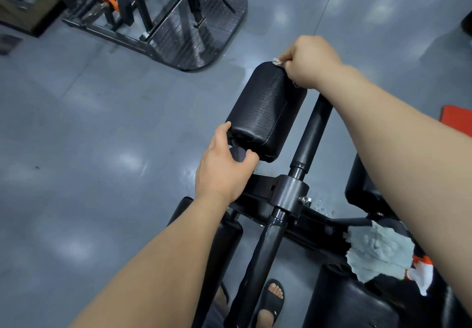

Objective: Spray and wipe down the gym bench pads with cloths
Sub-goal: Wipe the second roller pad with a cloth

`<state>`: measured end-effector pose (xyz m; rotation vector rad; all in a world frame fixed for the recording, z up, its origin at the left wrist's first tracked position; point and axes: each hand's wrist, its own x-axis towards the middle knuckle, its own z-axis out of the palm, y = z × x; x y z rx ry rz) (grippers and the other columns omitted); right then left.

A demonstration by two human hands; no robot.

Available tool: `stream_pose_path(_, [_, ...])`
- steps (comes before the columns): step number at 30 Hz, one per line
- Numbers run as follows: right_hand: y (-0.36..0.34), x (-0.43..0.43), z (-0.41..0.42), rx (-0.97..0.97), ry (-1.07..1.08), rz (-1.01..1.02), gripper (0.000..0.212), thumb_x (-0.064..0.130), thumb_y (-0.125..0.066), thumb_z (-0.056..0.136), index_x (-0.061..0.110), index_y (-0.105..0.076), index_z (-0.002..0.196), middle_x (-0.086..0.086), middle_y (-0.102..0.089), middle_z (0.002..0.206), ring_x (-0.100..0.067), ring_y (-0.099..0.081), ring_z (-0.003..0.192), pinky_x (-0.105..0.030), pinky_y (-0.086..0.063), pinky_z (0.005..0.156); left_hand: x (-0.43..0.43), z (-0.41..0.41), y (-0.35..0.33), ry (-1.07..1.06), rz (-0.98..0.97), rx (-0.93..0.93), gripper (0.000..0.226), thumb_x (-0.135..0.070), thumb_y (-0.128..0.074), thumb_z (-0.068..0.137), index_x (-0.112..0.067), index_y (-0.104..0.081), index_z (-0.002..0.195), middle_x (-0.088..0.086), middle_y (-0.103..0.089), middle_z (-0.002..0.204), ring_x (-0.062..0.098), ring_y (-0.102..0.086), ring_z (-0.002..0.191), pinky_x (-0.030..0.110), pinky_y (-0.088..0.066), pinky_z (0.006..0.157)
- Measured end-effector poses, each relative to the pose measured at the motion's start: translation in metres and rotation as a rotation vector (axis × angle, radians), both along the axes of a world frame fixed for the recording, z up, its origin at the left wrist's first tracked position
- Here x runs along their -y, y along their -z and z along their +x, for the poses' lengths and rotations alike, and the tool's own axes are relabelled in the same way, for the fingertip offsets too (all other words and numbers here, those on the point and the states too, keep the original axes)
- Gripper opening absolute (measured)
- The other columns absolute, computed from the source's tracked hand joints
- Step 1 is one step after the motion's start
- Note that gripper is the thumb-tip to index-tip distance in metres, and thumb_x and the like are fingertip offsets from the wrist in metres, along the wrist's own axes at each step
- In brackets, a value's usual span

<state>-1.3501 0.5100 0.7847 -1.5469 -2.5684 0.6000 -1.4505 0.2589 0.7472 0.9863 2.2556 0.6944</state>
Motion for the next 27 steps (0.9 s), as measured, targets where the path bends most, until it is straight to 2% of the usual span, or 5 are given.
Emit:
stream_pose_path(12, [-0.006, 0.028, 0.009, 0.071, -0.333, -0.120, 0.023, 0.036, -0.058, 0.100, 0.041, -0.076, 0.112, -0.004, -0.074, 0.085, -0.018, -0.065, 0.080, -0.028, -0.046, 0.073, -0.001, 0.001, -0.004, -0.002, 0.005, 0.007, 0.074, -0.055, -0.059, 0.078, -0.048, -0.027, 0.144, -0.017, -0.050, 0.139, 0.014, -0.057, 0.111, 0.045, -0.052, 0.092])
stream_pose_path(17, [-0.029, 0.007, 0.008, 0.026, -0.194, -0.128, 0.019, 0.033, -0.060, 0.097, 0.034, -0.076, 0.108, 0.002, -0.071, 0.074, -0.022, -0.070, 0.087, -0.028, -0.050, 0.077, 0.000, 0.001, -0.006, 0.007, 0.013, 0.013, 0.075, -0.055, -0.058, 0.078, -0.047, -0.026, 0.146, -0.019, -0.049, 0.141, 0.011, -0.056, 0.114, 0.045, -0.052, 0.095])
stream_pose_path(21, [-0.020, -0.001, -0.003, 0.114, -0.163, -0.105, 0.052, 0.014, -0.046, 0.092, 0.038, -0.063, 0.135, -0.007, -0.056, 0.121, -0.032, -0.058, 0.115, -0.038, -0.047, 0.105, 0.000, 0.000, -0.005, 0.006, 0.007, 0.011, 0.075, -0.055, -0.058, 0.079, -0.046, -0.026, 0.147, -0.019, -0.049, 0.140, 0.013, -0.057, 0.112, 0.045, -0.053, 0.093])
stream_pose_path(24, [-0.015, 0.014, -0.005, 0.186, -0.250, -0.116, 0.058, 0.012, -0.045, 0.089, 0.040, -0.058, 0.138, -0.002, -0.033, 0.116, -0.033, -0.054, 0.096, -0.042, -0.049, 0.100, 0.000, -0.001, -0.003, 0.003, 0.007, 0.010, 0.076, -0.056, -0.059, 0.079, -0.045, -0.026, 0.147, -0.019, -0.050, 0.141, 0.013, -0.057, 0.114, 0.045, -0.052, 0.094])
stream_pose_path(27, [-0.016, 0.034, -0.007, 0.226, -0.353, -0.083, 0.052, 0.009, -0.046, 0.088, 0.031, -0.062, 0.133, -0.004, -0.034, 0.113, -0.033, -0.054, 0.087, -0.042, -0.052, 0.091, 0.001, 0.000, -0.003, -0.002, 0.011, 0.005, 0.076, -0.055, -0.060, 0.080, -0.045, -0.026, 0.147, -0.018, -0.049, 0.144, 0.013, -0.056, 0.116, 0.043, -0.051, 0.095])
